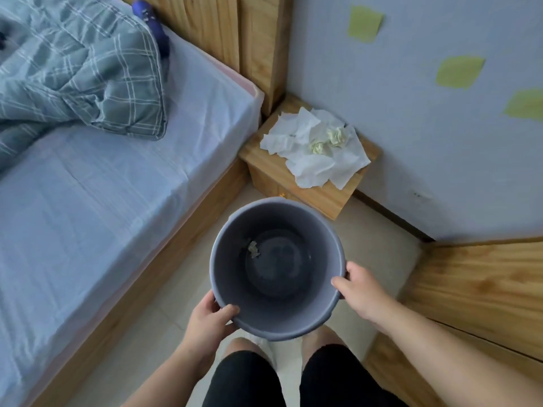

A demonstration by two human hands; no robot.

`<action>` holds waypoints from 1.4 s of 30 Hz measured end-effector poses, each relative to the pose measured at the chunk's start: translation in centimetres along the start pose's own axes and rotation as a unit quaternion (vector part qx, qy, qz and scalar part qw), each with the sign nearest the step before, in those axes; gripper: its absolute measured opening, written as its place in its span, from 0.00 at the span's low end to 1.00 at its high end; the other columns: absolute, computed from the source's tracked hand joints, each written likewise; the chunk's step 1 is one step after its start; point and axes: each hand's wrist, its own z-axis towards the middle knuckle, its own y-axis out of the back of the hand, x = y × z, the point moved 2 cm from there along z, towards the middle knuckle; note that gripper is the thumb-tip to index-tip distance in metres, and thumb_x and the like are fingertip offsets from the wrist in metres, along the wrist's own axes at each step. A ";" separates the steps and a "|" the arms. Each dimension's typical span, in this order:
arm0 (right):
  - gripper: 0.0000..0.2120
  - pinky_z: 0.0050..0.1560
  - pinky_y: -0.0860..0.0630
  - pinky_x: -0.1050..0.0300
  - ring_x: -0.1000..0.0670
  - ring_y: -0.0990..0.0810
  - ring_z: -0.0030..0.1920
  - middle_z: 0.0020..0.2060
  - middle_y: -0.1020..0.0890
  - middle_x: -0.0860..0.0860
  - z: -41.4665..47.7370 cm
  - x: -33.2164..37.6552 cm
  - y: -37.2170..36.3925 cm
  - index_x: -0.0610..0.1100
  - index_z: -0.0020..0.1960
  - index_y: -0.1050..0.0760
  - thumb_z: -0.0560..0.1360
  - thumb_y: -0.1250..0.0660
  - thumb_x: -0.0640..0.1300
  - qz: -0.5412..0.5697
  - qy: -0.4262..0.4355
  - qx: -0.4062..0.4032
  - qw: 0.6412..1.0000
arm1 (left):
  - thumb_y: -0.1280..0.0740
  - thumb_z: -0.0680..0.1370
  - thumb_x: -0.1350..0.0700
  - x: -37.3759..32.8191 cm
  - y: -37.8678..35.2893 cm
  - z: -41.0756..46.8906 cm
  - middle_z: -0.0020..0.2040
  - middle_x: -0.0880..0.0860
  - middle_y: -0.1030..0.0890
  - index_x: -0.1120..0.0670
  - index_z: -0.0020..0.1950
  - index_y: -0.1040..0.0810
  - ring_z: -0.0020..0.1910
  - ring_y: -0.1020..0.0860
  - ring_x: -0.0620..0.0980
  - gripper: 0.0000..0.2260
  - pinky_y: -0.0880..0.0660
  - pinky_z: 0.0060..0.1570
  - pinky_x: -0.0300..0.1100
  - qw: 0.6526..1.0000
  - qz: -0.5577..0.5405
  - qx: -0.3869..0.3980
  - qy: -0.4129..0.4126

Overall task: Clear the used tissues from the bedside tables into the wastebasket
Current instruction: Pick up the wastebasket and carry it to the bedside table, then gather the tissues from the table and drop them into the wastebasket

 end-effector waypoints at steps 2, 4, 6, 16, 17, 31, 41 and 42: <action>0.05 0.51 0.17 0.43 0.47 0.15 0.46 0.45 0.15 0.48 5.6 0.3 -0.8 0.50 0.49 0.23 0.76 0.36 0.50 -0.027 -0.004 0.017 0.999 | 0.34 0.79 0.70 0.5 -0.5 4.7 0.50 0.52 0.11 0.40 0.52 0.13 0.48 0.12 0.52 0.23 0.15 0.40 0.42 1.000 -0.007 -0.010 0.011; 0.07 0.54 0.18 0.40 0.44 0.16 0.48 0.46 0.16 0.46 11.6 0.2 -2.2 0.49 0.50 0.24 0.76 0.36 0.50 -0.042 -0.002 0.024 0.999 | 0.34 0.79 0.70 1.6 -0.8 10.2 0.49 0.51 0.11 0.42 0.52 0.14 0.47 0.12 0.51 0.22 0.15 0.38 0.42 1.000 -0.010 -0.025 0.016; 0.06 0.55 0.19 0.40 0.43 0.16 0.48 0.47 0.16 0.45 17.5 -0.5 -4.1 0.47 0.51 0.24 0.76 0.35 0.48 -0.052 0.005 0.022 0.998 | 0.34 0.79 0.71 3.3 -0.9 16.1 0.50 0.52 0.10 0.47 0.57 0.16 0.48 0.12 0.53 0.19 0.15 0.40 0.43 0.999 -0.009 -0.038 0.021; 0.08 0.56 0.17 0.39 0.46 0.14 0.50 0.52 0.14 0.46 39.3 -7.1 -13.6 0.50 0.56 0.21 0.80 0.33 0.40 -0.026 0.005 0.049 0.998 | 0.31 0.78 0.70 12.3 0.6 39.4 0.53 0.50 0.11 0.46 0.59 0.16 0.51 0.12 0.52 0.20 0.15 0.42 0.41 0.999 0.008 -0.033 0.015; 0.08 0.56 0.17 0.39 0.47 0.14 0.50 0.52 0.14 0.48 40.4 -7.5 -14.1 0.51 0.55 0.21 0.80 0.33 0.40 -0.021 0.002 0.056 0.998 | 0.31 0.78 0.70 13.0 0.7 40.6 0.53 0.49 0.11 0.45 0.58 0.16 0.51 0.12 0.52 0.20 0.15 0.42 0.41 0.999 0.005 -0.032 0.015; 0.26 0.66 0.23 0.42 0.44 0.18 0.62 0.65 0.19 0.47 35.1 -6.2 -11.3 0.45 0.76 0.29 0.80 0.30 0.49 -0.092 -0.044 0.090 0.991 | 0.29 0.83 0.51 10.5 2.5 35.2 0.74 0.51 0.27 0.47 0.82 0.33 0.66 0.21 0.58 0.28 0.20 0.53 0.51 0.986 0.096 -0.129 0.051; 0.10 0.40 0.18 0.62 0.53 0.14 0.41 0.44 0.13 0.50 16.4 4.7 5.2 0.49 0.53 0.18 0.83 0.36 0.38 -0.059 -0.009 0.047 0.997 | 0.37 0.86 0.56 -3.9 -5.8 17.4 0.51 0.48 0.14 0.47 0.56 0.17 0.44 0.16 0.45 0.09 0.21 0.34 0.38 0.970 0.242 -0.010 0.004; 0.09 0.38 0.19 0.65 0.55 0.15 0.39 0.44 0.13 0.50 16.2 5.6 7.2 0.48 0.54 0.18 0.83 0.35 0.37 -0.059 0.000 0.036 0.998 | 0.37 0.86 0.57 -5.2 -7.4 16.8 0.50 0.49 0.14 0.47 0.55 0.17 0.43 0.16 0.46 0.09 0.22 0.32 0.37 0.973 0.231 -0.004 0.000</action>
